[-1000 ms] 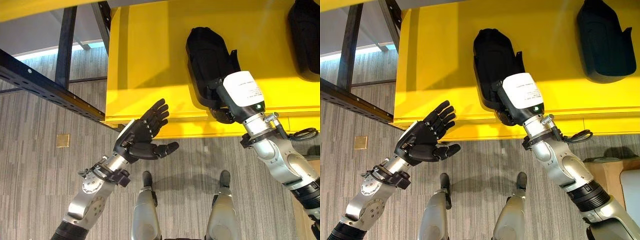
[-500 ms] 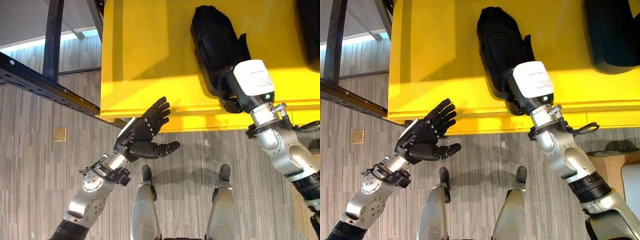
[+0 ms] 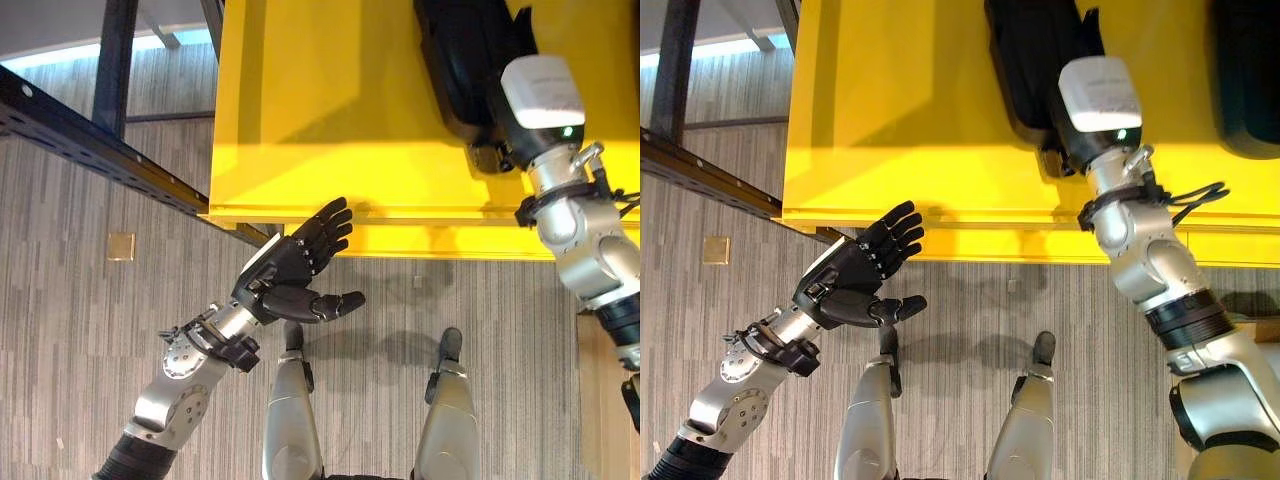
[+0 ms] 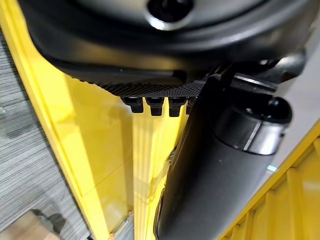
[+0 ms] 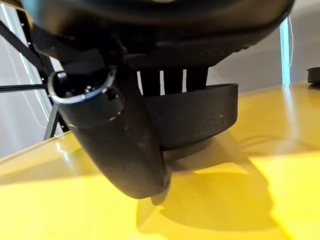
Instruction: Move parts from the plastic box to the shelf.
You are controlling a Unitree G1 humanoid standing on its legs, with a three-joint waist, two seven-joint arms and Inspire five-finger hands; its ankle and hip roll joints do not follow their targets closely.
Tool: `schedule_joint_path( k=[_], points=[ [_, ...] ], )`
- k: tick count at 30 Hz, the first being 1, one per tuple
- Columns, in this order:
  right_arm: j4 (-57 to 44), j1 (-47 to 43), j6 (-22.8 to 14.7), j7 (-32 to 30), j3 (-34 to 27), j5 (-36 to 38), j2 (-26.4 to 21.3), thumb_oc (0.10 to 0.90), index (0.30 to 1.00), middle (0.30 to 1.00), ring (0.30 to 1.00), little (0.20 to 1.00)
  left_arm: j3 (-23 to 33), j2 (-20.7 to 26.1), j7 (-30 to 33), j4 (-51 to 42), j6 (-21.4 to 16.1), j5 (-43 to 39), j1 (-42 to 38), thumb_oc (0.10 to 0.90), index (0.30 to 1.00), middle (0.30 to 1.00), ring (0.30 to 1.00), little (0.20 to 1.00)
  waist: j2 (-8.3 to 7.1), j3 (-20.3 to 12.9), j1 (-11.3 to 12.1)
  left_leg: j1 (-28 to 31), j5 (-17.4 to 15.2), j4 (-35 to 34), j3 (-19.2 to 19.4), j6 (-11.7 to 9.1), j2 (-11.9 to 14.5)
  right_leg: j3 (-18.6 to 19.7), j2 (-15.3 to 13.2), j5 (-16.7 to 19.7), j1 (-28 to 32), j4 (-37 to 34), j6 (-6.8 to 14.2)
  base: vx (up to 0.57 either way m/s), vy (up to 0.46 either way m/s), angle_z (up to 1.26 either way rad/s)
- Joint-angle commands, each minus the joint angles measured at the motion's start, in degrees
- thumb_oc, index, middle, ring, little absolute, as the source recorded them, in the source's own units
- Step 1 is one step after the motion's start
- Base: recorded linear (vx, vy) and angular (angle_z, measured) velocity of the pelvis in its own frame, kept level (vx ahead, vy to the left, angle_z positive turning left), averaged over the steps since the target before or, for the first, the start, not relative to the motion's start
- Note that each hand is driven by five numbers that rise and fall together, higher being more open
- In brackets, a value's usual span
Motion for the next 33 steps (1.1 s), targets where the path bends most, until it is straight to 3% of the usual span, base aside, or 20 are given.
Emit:
schedule_joint_path(
  k=[1, 10, 12, 13, 14, 15, 16, 17, 19, 20, 21, 25, 27, 28, 29, 30, 33],
  points=[
    [3.91, -12.23, 4.87, -2.90, -1.07, 1.31, -3.35, 0.400, 0.300, 0.300, 0.300, 0.300, 1.55, 1.80, -2.10, -8.98, -4.18, 0.99, -1.25, 0.900, 1.000, 1.000, 1.000, 1.000, -0.39, -0.45, 3.08, -3.73, -6.65, 5.62, -0.60, 4.90, -4.90, 1.16, 4.19, -11.88, -3.71, 12.83, -6.83, -0.06, -0.040, 0.00],
    [5.66, -12.72, 8.70, -5.11, -1.66, 3.25, -4.02, 0.400, 0.300, 0.300, 0.300, 0.300, 0.89, 0.84, -2.50, -9.07, -3.78, 1.60, -1.60, 0.900, 1.000, 1.000, 1.000, 1.000, 0.04, -0.45, 2.65, -11.02, -11.35, 14.69, -1.15, 6.34, -6.12, 2.33, 5.01, -15.20, -12.65, 24.16, -8.95, -0.02, -0.013, 0.01],
    [5.15, -10.53, 11.23, -5.04, -3.64, 3.93, -3.37, 0.400, 0.300, 0.300, 0.300, 0.300, 1.15, 0.41, -2.27, -8.86, -3.40, 1.29, -1.28, 0.900, 1.000, 1.000, 1.000, 1.000, 0.12, -0.45, 2.20, -11.35, -14.51, 17.75, -1.24, 6.66, -6.72, 2.98, 5.26, -17.39, -13.70, 27.47, -9.17, 0.07, 0.048, -0.04],
    [4.98, -9.66, 13.05, -4.98, -4.33, 4.32, -3.21, 0.400, 0.300, 0.300, 0.300, 0.300, 1.29, 0.33, -1.90, -8.80, -3.24, 1.29, -1.32, 0.900, 1.000, 1.000, 1.000, 1.000, 0.18, -0.45, 2.01, -12.47, -13.65, 18.06, -1.06, 7.12, -6.86, 2.94, 5.29, -16.40, -14.96, 27.64, -9.57, 0.10, 0.048, 0.16],
    [5.13, -9.34, 13.21, -4.96, -4.40, 4.45, -3.09, 0.400, 0.300, 0.300, 0.300, 0.300, 1.23, 0.28, -1.86, -8.69, -3.20, 1.31, -1.24, 0.900, 1.000, 1.000, 1.000, 1.000, 0.14, -0.45, 1.96, -11.56, -15.01, 18.38, -1.16, 6.91, -6.93, 3.23, 5.39, -17.53, -14.09, 27.89, -9.28, -0.04, 0.050, 0.44],
    [5.62, -8.55, 13.22, -5.47, -5.01, 4.40, -2.75, 0.400, 0.300, 0.300, 0.300, 0.300, 1.33, 0.21, -1.70, -8.45, -3.10, 1.20, -1.40, 0.900, 1.000, 1.000, 1.000, 1.000, 0.11, -0.45, 1.83, -12.35, -13.94, 18.25, -0.81, 7.39, -6.95, 3.04, 5.52, -16.27, -14.99, 27.58, -9.68, 0.10, 0.017, 0.29],
    [5.76, -8.33, 13.46, -5.30, -5.08, 3.81, -2.59, 0.400, 0.300, 0.300, 0.300, 0.300, 1.26, 0.15, -1.53, -8.37, -2.78, 1.03, -1.44, 0.900, 1.000, 1.000, 1.000, 1.000, 0.02, -0.45, 1.77, -11.40, -15.32, 18.45, -0.95, 7.19, -7.08, 3.30, 5.66, -17.37, -14.11, 27.69, -9.35, -0.04, 0.030, -0.07],
    [5.52, -7.96, 14.36, -5.25, -5.55, 3.55, -2.33, 0.400, 0.300, 0.300, 0.300, 0.300, 1.30, 0.07, -1.52, -8.32, -2.54, 1.00, -1.71, 0.900, 1.000, 1.000, 1.000, 1.000, -0.02, -0.45, 1.68, -12.08, -14.12, 18.00, -0.54, 7.68, -7.09, 2.96, 5.65, -16.10, -14.81, 27.12, -9.69, 0.07, 0.010, -0.44],
    [5.67, -7.61, 15.19, -5.60, -5.82, 2.69, -2.13, 0.400, 0.300, 0.300, 0.300, 0.300, 1.32, 0.16, -1.29, -8.05, -2.51, 1.19, -1.68, 0.900, 1.000, 1.000, 1.000, 1.000, -0.08, -0.45, 1.62, -10.89, -15.35, 17.87, -0.55, 7.46, -7.18, 3.13, 5.81, -17.02, -13.72, 26.95, -9.37, 0.02, 0.015, -0.27],
    [5.91, -7.59, 15.45, -5.72, -6.04, 3.27, -2.13, 0.400, 0.300, 0.300, 0.300, 0.300, 1.37, 0.14, -1.21, -8.06, -2.49, 1.07, -1.74, 0.900, 1.000, 1.000, 1.000, 1.000, -0.08, -0.45, 1.60, -11.69, -14.09, 17.61, -0.32, 7.74, -7.13, 2.81, 5.74, -15.85, -14.49, 26.66, -9.70, 0.03, 0.013, 0.08],
    [5.99, -7.34, 15.64, -5.59, -6.22, 3.49, -2.03, 0.400, 0.300, 0.300, 0.300, 0.300, 1.41, 0.09, -1.27, -7.92, -2.50, 1.04, -1.70, 0.900, 1.000, 1.000, 1.000, 1.000, -0.11, -0.45, 1.52, -10.78, -15.40, 17.82, -0.46, 7.47, -7.23, 3.04, 5.83, -16.98, -13.61, 26.88, -9.35, 0.01, 0.018, 0.28],
    [5.71, -6.06, 16.08, -5.56, -7.48, 3.01, -1.95, 0.400, 0.300, 0.300, 0.300, 0.300, 2.06, 0.18, -1.44, -7.82, -2.54, 0.67, -1.62, 0.900, 1.000, 1.000, 1.000, 1.000, -0.18, -0.45, 1.30, -11.34, -14.35, 17.57, 0.13, 7.89, -7.30, 2.74, 5.89, -15.70, -14.20, 26.31, -9.72, -0.01, 0.015, -0.04],
    [5.60, -5.80, 15.97, -5.24, -7.57, 2.60, -1.99, 0.400, 0.300, 0.300, 0.300, 0.300, 2.19, 0.39, -1.47, -7.72, -2.36, 0.77, -1.71, 0.900, 1.000, 1.000, 1.000, 1.000, -0.30, -0.45, 1.25, -10.53, -15.71, 17.93, 0.05, 7.64, -7.40, 2.93, 5.99, -16.81, -13.29, 26.44, -9.40, 0.01, 0.005, -0.02],
    [5.52, -5.83, 16.03, -5.14, -7.65, 2.56, -2.02, 0.400, 0.300, 0.300, 0.300, 0.300, 2.21, 0.42, -1.49, -7.76, -2.41, 0.80, -1.79, 0.900, 1.000, 1.000, 1.000, 1.000, -0.28, -0.45, 1.25, -11.39, -14.47, 17.72, 0.28, 7.94, -7.35, 2.63, 5.91, -15.68, -14.09, 26.15, -9.74, 0.08, 0.002, 0.01],
    [5.53, -5.78, 15.59, -4.73, -7.65, 1.20, -1.92, 0.400, 0.300, 0.300, 0.300, 0.300, 2.30, 0.38, -1.95, -7.55, -2.22, 0.77, -1.82, 0.900, 1.000, 1.000, 1.000, 1.000, -0.35, -0.45, 1.27, -10.63, -15.90, 18.22, 0.12, 7.79, -7.43, 2.84, 5.99, -16.73, -13.34, 26.48, -9.40, -0.06, 0.013, 0.02],
    [5.32, -5.91, 15.92, -4.54, -7.54, 0.82, -1.86, 0.400, 0.300, 0.300, 0.300, 0.300, 2.27, 0.42, -1.75, -7.68, -2.22, 0.96, -1.81, 0.900, 1.000, 1.000, 1.000, 1.000, -0.30, -0.45, 1.29, -11.49, -14.65, 18.00, 0.41, 8.14, -7.35, 2.53, 5.87, -15.55, -14.25, 26.28, -9.75, 0.08, 0.005, 0.01],
    [5.18, -5.44, 15.71, -4.39, -7.65, 1.88, -1.69, 0.400, 0.300, 0.300, 0.300, 0.300, 2.34, 0.45, -1.61, -7.67, -1.89, 0.93, -1.92, 0.900, 1.000, 1.000, 1.000, 1.000, -0.41, -0.45, 1.24, -10.49, -15.84, 17.92, 0.32, 7.91, -7.47, 2.70, 5.96, -16.51, -13.26, 26.15, -9.32, 0.02, 0.002, -0.01]
  ],
)
